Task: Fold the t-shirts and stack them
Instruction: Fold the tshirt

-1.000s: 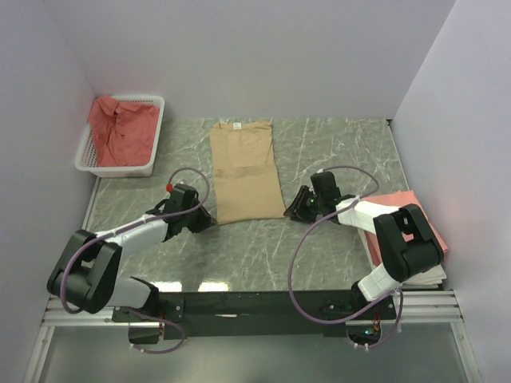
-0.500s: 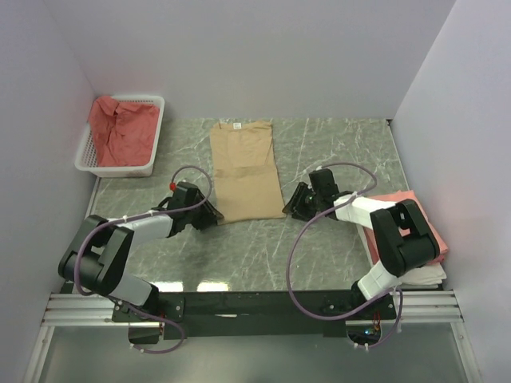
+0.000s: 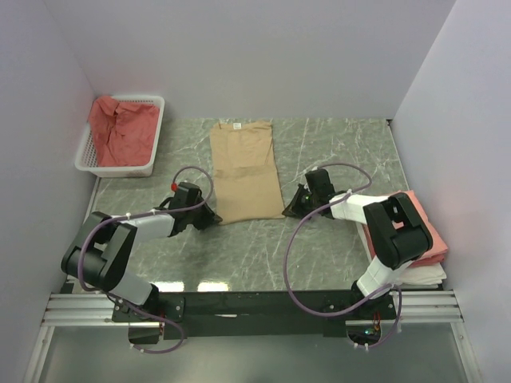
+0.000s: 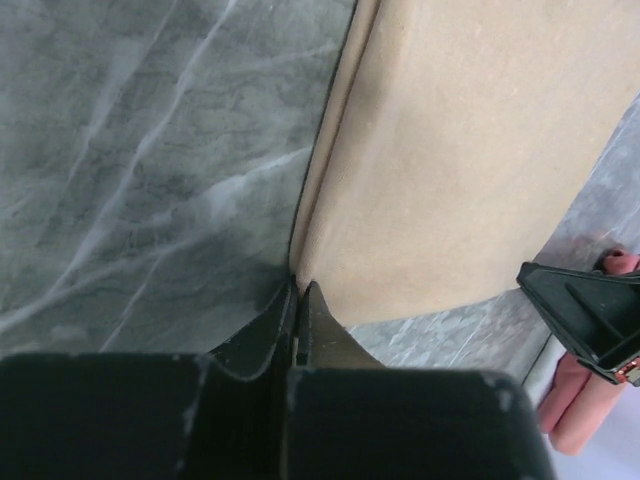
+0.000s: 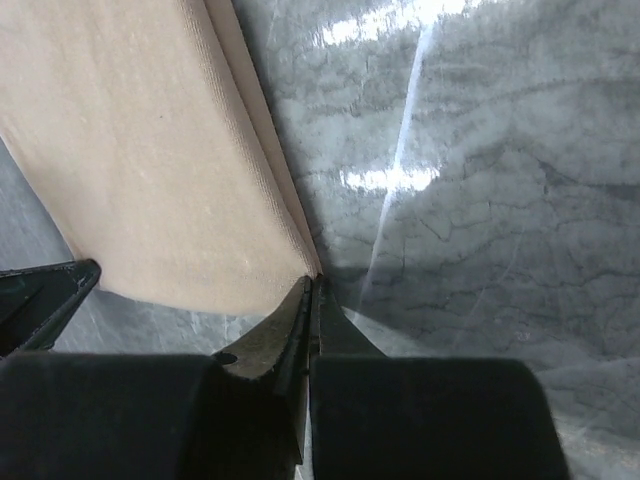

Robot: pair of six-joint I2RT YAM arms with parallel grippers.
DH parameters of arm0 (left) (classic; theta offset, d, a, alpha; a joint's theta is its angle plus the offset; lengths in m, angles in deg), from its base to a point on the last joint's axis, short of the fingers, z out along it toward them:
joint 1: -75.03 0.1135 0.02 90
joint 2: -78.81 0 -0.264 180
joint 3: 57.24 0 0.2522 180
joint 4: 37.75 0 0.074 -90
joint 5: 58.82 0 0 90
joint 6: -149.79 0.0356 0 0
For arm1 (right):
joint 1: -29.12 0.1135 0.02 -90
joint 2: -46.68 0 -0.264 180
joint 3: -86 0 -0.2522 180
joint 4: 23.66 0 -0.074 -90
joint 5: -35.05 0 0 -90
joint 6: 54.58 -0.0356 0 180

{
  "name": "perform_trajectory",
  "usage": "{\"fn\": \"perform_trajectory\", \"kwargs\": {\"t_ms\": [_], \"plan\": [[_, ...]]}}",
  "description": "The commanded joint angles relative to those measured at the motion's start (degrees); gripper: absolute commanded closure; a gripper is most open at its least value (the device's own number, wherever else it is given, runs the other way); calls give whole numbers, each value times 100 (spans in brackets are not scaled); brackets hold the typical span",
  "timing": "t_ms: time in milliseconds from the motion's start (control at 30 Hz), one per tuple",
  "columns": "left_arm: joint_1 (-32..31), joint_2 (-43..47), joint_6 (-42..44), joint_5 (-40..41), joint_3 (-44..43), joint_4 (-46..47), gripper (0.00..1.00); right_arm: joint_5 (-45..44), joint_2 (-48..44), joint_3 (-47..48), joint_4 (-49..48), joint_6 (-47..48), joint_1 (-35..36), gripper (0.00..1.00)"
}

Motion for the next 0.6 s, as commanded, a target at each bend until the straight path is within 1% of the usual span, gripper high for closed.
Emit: {"fn": "perform_trajectory", "kwargs": {"t_ms": [0,67,100,167,200,233,267,300,367,400,467,500,567], "plan": [[-81,340,265,133,3,-717,99,-36,-285,-179,130,78,59,100],[-99,561,317,125,91,-982,99,-10,-540,-486,165,105,67,100],[-116,832,318,98,222,-1052,99,25,-820,-618,148,105,76,100],[-248,1105,292,63,407,-1254,99,69,-1129,-1117,130,88,146,100],[-318,1411,265,133,573,-1342,99,87,-1478,-1312,139,70,199,100],[-493,1562,248,159,653,-1439,99,113,-1673,-1514,139,18,243,100],[-590,1729,169,177,845,-1588,99,78,-1884,-1925,-9,-96,391,100],[-678,1896,107,195,952,-1667,99,35,-2312,-2121,-19,-167,488,100],[-977,2406,-146,256,1180,-1782,99,-80,-2737,-2629,-11,-448,812,100],[-1065,2738,-235,274,1390,-1887,99,-141,-3156,-2780,16,-544,936,100],[-1390,3074,-498,291,1576,-1984,99,-316,-3580,-3131,86,-835,1156,100],[-1495,3215,-552,318,1690,-2037,97,-361,-3965,-3220,260,-914,1349,100],[-1637,3610,-570,440,1691,-2422,91,-493,-4380,-3414,639,-1089,1447,100]]}}
